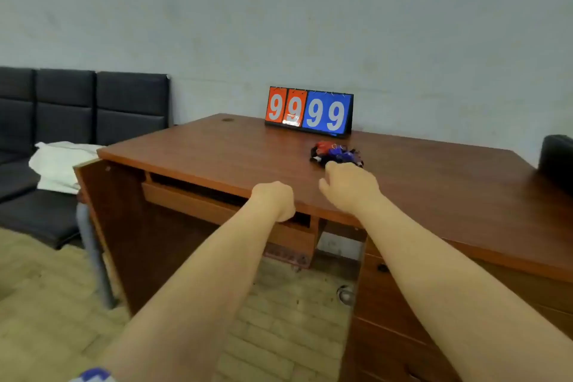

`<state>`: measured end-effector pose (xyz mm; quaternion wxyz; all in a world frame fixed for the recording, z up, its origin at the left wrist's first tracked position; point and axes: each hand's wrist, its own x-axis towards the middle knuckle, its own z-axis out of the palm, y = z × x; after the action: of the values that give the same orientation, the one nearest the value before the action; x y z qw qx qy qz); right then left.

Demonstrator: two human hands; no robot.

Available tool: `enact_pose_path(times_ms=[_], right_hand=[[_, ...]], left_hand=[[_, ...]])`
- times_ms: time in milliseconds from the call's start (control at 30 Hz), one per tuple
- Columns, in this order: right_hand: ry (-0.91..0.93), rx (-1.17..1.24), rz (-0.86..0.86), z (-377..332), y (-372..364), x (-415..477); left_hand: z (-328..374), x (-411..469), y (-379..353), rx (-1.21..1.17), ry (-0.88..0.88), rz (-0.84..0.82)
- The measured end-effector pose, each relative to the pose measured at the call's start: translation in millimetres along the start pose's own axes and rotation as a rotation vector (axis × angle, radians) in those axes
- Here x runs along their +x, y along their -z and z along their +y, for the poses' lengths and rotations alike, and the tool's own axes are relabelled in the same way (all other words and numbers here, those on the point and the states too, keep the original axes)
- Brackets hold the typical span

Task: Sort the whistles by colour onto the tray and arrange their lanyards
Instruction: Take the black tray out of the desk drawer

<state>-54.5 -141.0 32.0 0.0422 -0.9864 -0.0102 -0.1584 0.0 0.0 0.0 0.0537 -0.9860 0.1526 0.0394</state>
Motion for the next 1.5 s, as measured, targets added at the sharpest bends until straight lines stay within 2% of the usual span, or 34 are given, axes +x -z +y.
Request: enact_pose_path(times_ms=[133,333,433,600,700,833,900,1000,1067,1267,1333,1500], right_hand=[[0.198,0.009,-0.382,-30.5,-45.6,-3.8],[0.123,0.014,-0.512,-43.9,-112.6,-12.5],[0.022,0.025,-0.595,-42.0,-123.8,-14.4],[0.003,0.067,-0.479,-41.5,-125.9,-14.3],[0.014,0.064,-0.405,-40.4,-129.6,-18.9],[0.06,0.08,-0.181,-48.0,-124.0,-30.7],[0.14,0.029,-0.154,-55.2,-114.4,-32.9],[0.181,0.088,-0.196,-64.3,-106.7,-30.2],[0.18,0.134,-0.147,-73.6,-108.3,-31.4],[0.221,0.198,0.015,-106.9,-118.1,-46.1],[0.239,0.21,0.011,-116.6,-122.6,-48.9],[0.162,0.19,-0.121,-131.8,-130.8,-55.6]], left_hand=[[-18.8,13.2,-45.1,-0.004,0.042,-0.217],[-24.7,22.3,-89.1,-0.047,0.031,-0.276],[-24.4,18.0,-96.7,-0.052,0.02,-0.188],[-25.2,21.3,-100.6,0.044,0.009,-0.073],[-24.5,21.3,-95.5,0.015,-0.007,-0.028],[-28.8,12.3,-88.3,-0.056,-0.04,0.063],[-33.6,2.2,-89.3,-0.033,-0.058,0.143],[-52.8,-14.8,-97.3,-0.157,0.043,0.239],[-70.3,-25.2,-105.0,-0.268,0.138,0.347],[-91.9,-38.8,-110.4,-0.149,0.173,0.515],[-94.0,-41.8,-110.6,-0.11,0.195,0.455],[-106.6,-49.2,-130.7,-0.089,0.287,0.092]])
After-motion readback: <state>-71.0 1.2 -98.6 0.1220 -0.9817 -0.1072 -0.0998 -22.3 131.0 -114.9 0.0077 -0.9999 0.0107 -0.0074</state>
